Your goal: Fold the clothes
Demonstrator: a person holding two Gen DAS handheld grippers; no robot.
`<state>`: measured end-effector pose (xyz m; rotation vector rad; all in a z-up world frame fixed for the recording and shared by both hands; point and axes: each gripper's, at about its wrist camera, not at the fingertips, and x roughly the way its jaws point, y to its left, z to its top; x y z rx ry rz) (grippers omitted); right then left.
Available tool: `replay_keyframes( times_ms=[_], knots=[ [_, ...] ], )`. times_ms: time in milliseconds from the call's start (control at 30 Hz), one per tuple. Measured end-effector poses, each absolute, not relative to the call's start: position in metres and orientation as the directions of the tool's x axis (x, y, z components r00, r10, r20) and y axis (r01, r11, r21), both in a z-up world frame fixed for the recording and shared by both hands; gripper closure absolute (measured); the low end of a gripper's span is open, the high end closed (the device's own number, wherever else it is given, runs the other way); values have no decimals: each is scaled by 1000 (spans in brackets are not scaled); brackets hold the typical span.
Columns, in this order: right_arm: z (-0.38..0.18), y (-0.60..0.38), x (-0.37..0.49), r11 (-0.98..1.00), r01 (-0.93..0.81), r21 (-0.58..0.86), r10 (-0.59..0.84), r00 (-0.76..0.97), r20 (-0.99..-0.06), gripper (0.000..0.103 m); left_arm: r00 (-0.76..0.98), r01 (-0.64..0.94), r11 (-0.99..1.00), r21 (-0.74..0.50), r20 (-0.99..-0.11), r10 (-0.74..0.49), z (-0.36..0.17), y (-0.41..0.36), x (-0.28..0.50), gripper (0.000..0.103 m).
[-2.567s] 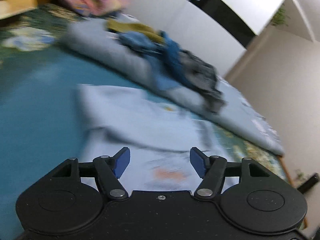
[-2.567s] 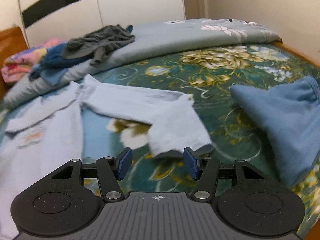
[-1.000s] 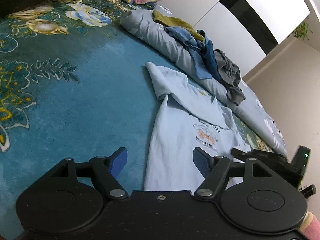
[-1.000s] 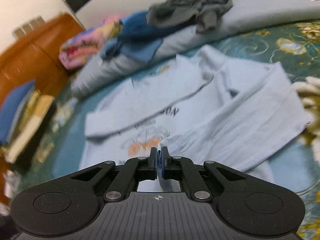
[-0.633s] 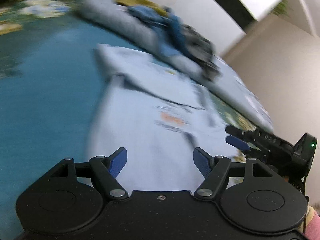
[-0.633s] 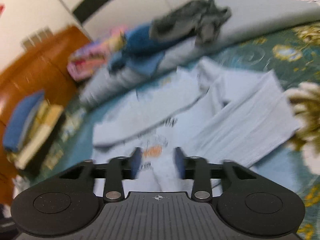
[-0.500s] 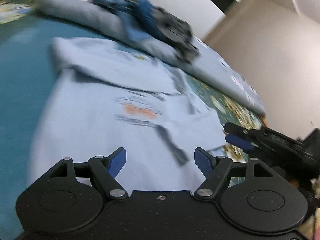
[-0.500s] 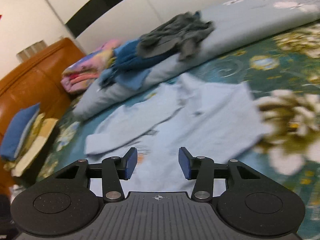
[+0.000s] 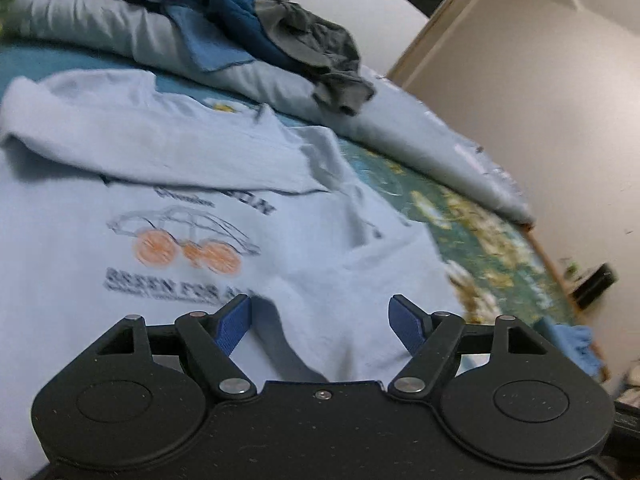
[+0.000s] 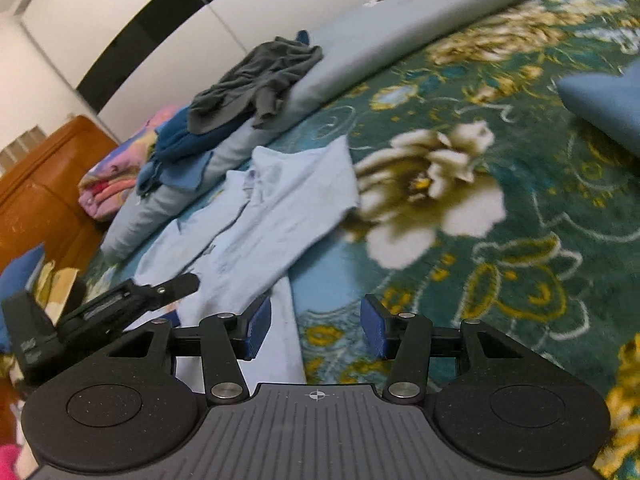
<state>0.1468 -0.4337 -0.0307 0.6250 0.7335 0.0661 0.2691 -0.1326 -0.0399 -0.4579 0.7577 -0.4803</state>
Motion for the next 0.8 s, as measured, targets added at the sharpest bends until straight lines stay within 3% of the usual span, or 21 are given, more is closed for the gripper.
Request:
replay_keyframes(
  times_ms=[200,267,333,367,400,567,800],
  knots=[
    [-37,-434,145,808,152,570,282,749,-600,57,659,178,744,-644,-483,-576,-49,-122,254,35],
    [-40,-433,145,805,152,574,288,746,-601,56,662,183,760,-624,-493,-564,-48,-127,255,40],
    [-41,-433,144,800,156,579,289,746,-601,56,663,181,779,-601,-510,-548,-46,-133,258,57],
    [-41,-433,144,798,158,581,289,747,-599,56,666,166,789,-592,-523,-532,-47,-136,260,76],
    [-41,-433,143,799,157,581,289,748,-598,56,670,145,800,-582,-537,-512,-49,-137,262,102],
    [-38,-436,139,803,163,574,275,753,-598,56,688,156,829,-536,-543,-481,-43,-140,263,103],
    [-37,-444,136,802,188,567,248,759,-602,56,725,294,850,-437,-478,-496,15,-129,286,103]
  ],
)
